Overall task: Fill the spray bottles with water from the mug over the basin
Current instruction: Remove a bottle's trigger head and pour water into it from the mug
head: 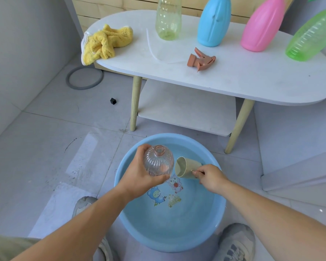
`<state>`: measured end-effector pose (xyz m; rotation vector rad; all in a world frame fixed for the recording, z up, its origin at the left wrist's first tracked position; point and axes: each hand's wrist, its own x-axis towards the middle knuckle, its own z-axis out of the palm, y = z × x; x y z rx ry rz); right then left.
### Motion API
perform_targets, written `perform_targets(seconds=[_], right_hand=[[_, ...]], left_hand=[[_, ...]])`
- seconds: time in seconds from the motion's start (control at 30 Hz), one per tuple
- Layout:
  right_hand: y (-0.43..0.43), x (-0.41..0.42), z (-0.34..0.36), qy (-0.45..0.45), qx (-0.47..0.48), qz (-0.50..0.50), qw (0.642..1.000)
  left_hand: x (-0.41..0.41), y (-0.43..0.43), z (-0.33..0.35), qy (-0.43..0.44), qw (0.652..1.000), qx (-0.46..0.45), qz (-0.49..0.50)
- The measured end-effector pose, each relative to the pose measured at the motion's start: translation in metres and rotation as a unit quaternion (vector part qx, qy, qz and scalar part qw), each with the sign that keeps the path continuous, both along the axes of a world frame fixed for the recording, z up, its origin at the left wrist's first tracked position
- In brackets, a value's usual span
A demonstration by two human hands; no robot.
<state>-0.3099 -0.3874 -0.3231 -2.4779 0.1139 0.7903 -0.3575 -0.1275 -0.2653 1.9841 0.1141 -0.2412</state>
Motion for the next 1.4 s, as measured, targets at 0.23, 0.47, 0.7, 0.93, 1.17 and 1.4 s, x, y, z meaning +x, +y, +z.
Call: perform_targets(seconds=[0.23, 0.47, 0.7, 0.93, 1.17, 1.4], right_hand=[[0.000, 0.000, -0.001, 0.009, 0.015, -0.009, 1.000], [-0.001, 0.003, 0.017, 0.007, 0.100, -0.090, 0.991], [-0.004, 0.008, 0.057, -0.029, 0.193, -0.138, 0.971], [-0.017, 0.014, 0.114, -0.077, 0.203, -0.100, 0.971], [-0.023, 0.005, 0.174, -0.113, 0.240, -0.063, 0.962], [-0.015, -0.008, 0.208, -0.161, 0.219, 0.003, 0.962]], left_hand=[[-0.001, 0.001, -0.003, -0.001, 1.000, -0.005, 0.008], [-0.001, 0.005, -0.002, -0.003, 1.000, -0.008, 0.015], [-0.003, 0.007, 0.002, -0.011, 1.000, -0.017, 0.023], [-0.004, 0.003, 0.009, -0.013, 0.999, -0.031, 0.019], [-0.001, 0.000, 0.012, -0.026, 0.999, -0.029, 0.002], [-0.001, -0.003, 0.019, -0.030, 0.999, -0.028, -0.009]])
